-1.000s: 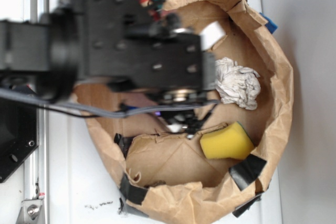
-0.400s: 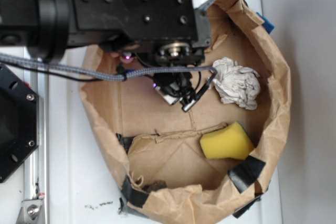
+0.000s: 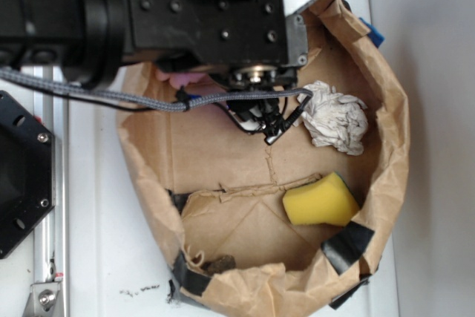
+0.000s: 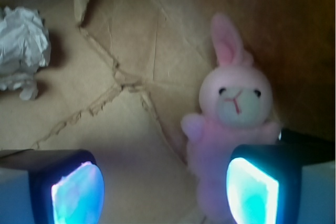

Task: Grab the pink bunny.

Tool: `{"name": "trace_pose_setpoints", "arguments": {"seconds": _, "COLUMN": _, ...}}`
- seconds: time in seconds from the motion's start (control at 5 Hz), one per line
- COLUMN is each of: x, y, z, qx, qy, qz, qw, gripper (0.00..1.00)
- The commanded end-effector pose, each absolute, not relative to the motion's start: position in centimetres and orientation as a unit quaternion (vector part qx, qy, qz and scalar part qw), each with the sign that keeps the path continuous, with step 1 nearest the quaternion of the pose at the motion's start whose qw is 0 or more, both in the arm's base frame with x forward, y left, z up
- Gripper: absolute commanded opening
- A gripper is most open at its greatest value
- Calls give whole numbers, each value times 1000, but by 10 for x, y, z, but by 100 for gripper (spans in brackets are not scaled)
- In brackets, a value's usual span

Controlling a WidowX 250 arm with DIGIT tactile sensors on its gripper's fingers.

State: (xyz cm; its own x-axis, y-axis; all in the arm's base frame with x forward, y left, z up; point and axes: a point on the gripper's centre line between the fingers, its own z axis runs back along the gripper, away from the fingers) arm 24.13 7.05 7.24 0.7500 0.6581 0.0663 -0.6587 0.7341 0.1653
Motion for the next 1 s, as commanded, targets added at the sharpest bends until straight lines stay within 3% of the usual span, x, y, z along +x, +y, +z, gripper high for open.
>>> {"name": "trace_pose_setpoints", "arguments": {"seconds": 0.0, "x": 235, "y": 93, "z": 78, "qx": 116, "qy": -24, "qz": 348, "qw": 930, "gripper": 100}}
{"name": "trace_pose_setpoints", "arguments": {"seconds": 0.6, "x": 222, "y": 93, "z": 76, "qx": 147, "qy": -2, "qz": 358, "qw": 922, "gripper": 100}}
{"name": "trace_pose_setpoints", "arguments": {"seconds": 0.8, "x": 230, "y": 98, "z": 60, "qx": 163, "qy": 16, "qz": 368, "qw": 915, "gripper": 100}}
